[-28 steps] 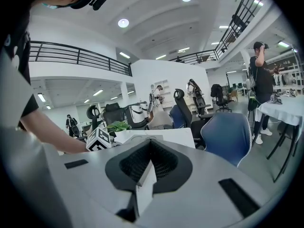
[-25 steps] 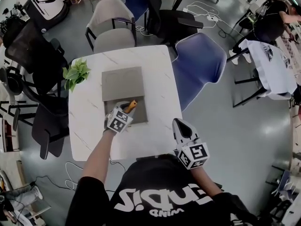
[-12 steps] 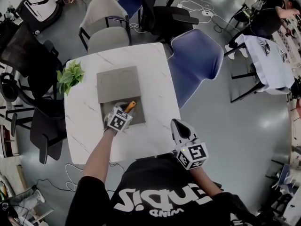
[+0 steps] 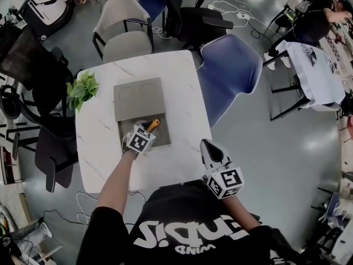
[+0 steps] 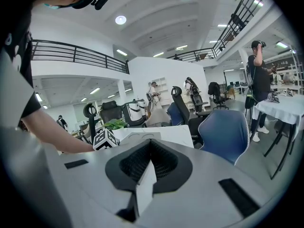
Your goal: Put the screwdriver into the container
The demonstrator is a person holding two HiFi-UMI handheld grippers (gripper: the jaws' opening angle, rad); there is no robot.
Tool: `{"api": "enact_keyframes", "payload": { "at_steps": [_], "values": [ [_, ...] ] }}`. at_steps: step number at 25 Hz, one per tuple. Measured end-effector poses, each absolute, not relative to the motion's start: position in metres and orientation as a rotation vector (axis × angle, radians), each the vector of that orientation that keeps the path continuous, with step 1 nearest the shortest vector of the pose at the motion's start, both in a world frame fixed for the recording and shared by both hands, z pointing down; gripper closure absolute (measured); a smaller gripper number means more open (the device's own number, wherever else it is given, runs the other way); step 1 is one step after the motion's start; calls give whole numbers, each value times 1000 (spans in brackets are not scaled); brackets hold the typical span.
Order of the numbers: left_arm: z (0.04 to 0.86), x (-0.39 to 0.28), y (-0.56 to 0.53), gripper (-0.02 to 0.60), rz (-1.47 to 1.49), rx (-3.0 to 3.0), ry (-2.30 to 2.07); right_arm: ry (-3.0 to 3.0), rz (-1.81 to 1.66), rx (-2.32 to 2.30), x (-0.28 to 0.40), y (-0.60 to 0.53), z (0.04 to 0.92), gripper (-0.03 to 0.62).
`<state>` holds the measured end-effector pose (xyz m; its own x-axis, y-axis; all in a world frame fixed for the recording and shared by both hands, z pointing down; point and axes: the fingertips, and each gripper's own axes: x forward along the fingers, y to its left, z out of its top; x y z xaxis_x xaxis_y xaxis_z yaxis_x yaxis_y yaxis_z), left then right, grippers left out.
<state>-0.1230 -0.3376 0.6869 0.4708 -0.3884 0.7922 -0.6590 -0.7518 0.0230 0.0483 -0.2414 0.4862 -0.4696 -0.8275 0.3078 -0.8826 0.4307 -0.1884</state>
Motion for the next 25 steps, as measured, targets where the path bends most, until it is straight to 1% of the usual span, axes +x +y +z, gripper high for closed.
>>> {"api": "enact_keyframes", "payload": {
  "at_steps": [7, 13, 15, 18, 22, 25],
  "values": [
    [684, -127, -343, 440, 1157, 2389, -909, -2512, 490, 1508, 47, -243, 486, 582],
    [664, -124, -343, 442, 1113, 2406, -959, -2531, 494, 1489, 48, -242, 485, 582],
    [660, -125, -342, 462, 1096, 2417, -980, -2542, 489, 1476, 47, -242, 484, 582],
    [646, -124, -338, 516, 1073, 2433, -1014, -2557, 487, 1459, 46, -240, 482, 582],
    [619, -123, -332, 559, 1002, 2462, -1083, -2572, 487, 1436, 46, -237, 482, 582],
    [594, -125, -325, 568, 911, 2483, -1154, -2590, 481, 1411, 43, -236, 481, 582]
  ]
}}
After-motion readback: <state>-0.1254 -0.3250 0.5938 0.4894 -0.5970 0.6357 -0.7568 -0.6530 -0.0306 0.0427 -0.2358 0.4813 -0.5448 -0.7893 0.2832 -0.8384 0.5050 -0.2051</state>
